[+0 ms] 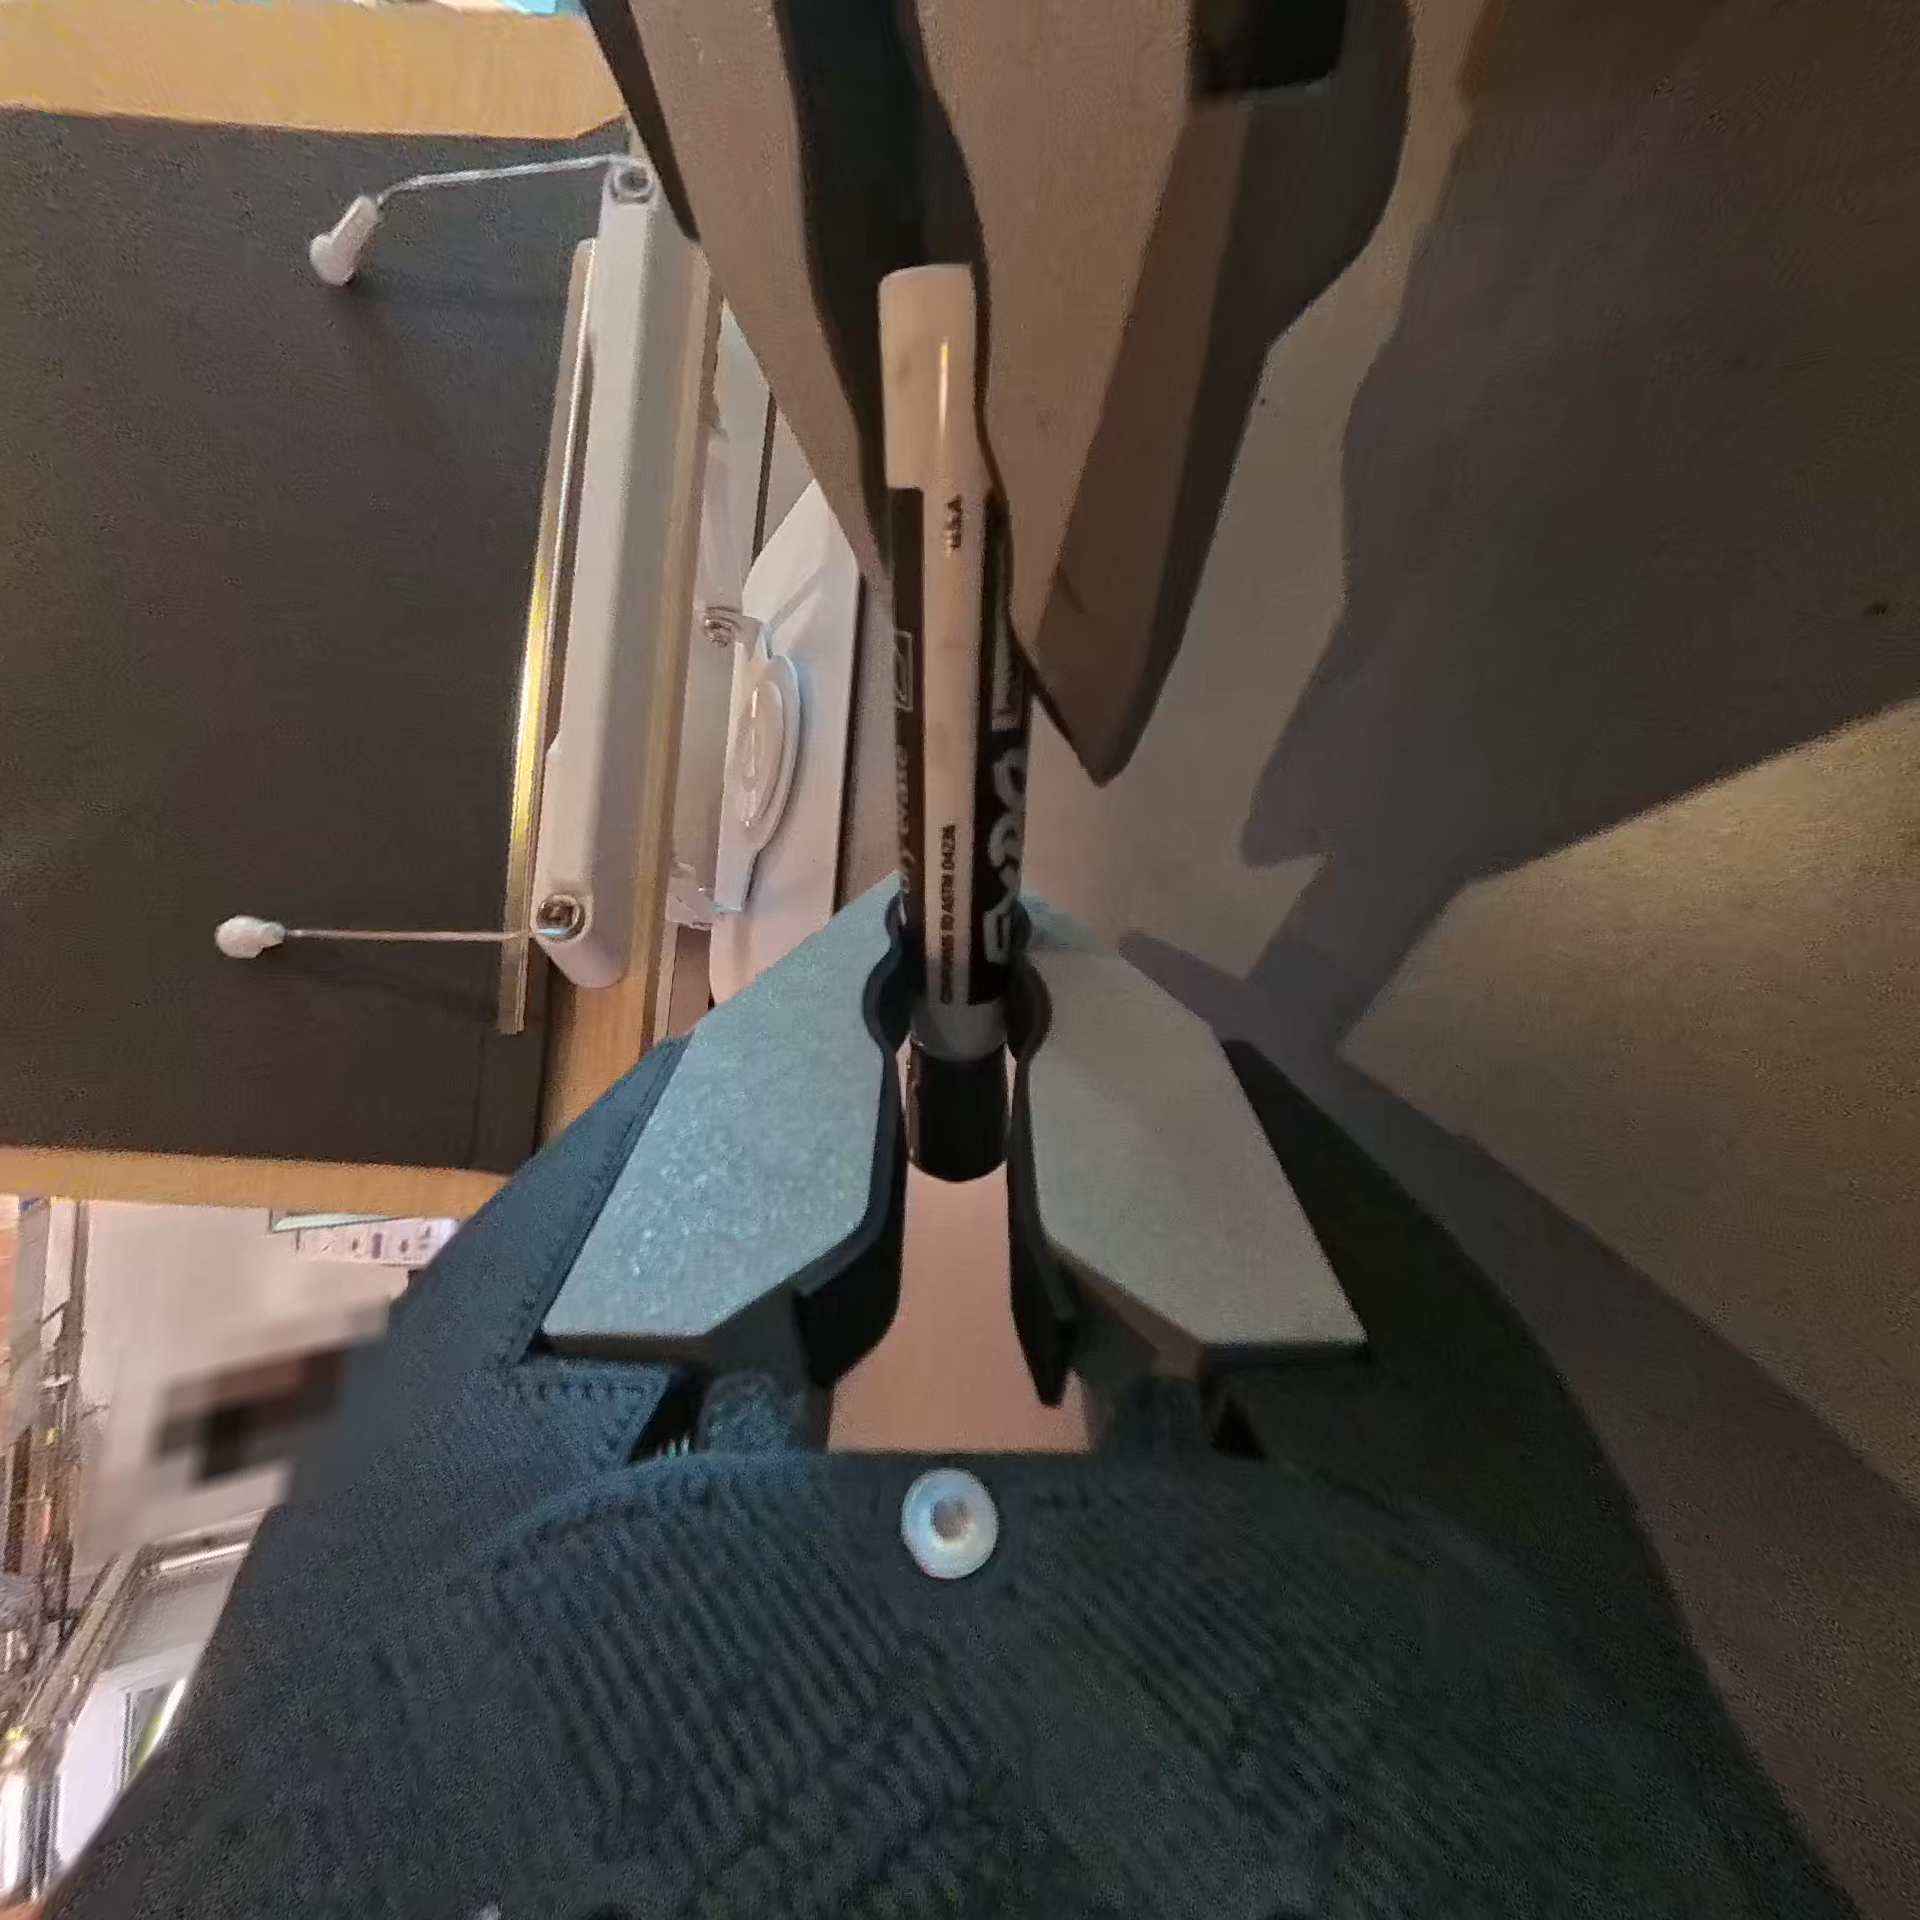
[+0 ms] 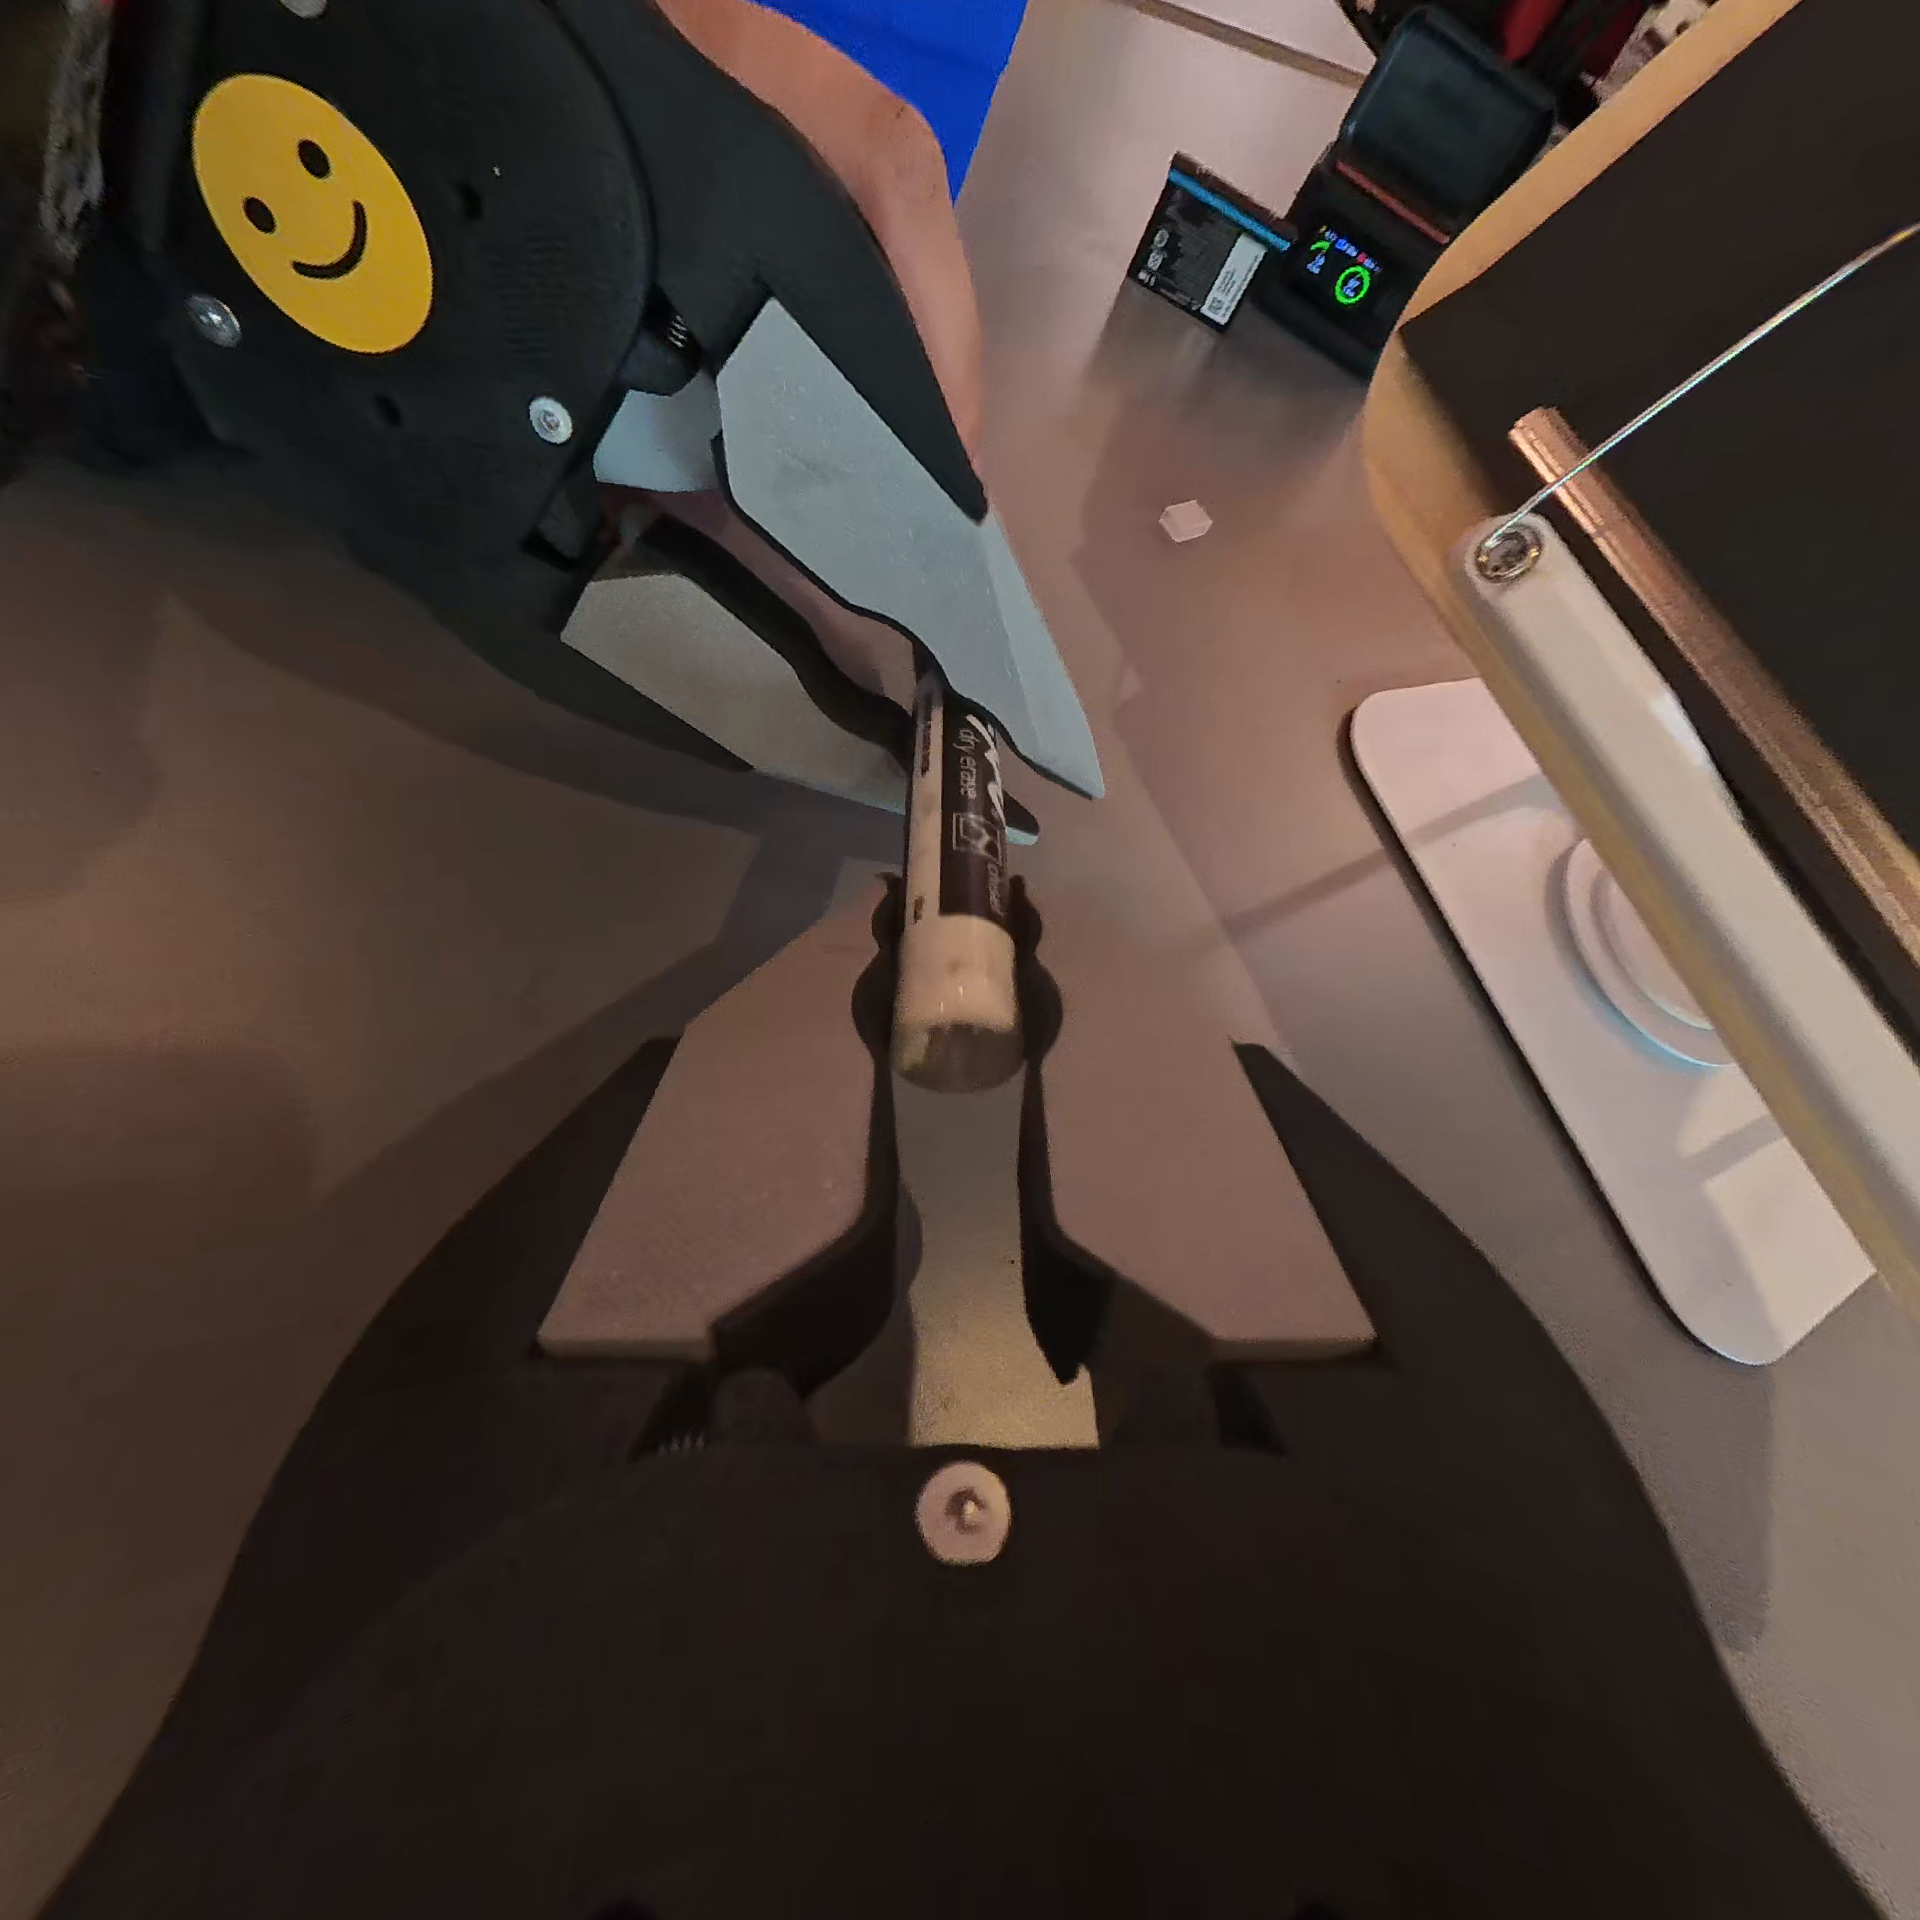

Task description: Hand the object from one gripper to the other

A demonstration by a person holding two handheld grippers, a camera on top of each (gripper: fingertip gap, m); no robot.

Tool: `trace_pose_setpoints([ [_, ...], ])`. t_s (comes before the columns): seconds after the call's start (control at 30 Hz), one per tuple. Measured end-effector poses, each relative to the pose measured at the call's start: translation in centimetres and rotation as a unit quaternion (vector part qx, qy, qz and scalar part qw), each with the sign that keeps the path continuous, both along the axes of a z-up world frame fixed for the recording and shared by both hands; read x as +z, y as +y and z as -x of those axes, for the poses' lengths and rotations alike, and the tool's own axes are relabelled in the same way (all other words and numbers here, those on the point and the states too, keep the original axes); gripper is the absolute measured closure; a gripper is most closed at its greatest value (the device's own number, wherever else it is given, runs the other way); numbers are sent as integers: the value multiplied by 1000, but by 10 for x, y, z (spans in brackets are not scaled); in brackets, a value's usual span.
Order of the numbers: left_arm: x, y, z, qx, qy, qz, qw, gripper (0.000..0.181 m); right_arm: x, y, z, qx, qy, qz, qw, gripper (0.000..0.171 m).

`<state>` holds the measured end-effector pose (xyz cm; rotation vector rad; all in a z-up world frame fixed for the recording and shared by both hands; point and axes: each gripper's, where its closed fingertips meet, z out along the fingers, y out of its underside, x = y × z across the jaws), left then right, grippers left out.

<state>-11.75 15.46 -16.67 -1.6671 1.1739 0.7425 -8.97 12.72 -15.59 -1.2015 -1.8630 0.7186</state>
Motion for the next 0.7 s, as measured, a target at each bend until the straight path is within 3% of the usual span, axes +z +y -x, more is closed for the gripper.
trace_pose_setpoints([
  [0.7, 11, -1, -7, -10, -5, -27, 1000, 169, 0, 6, 1, -14, 3, 8, 1000, 154],
])
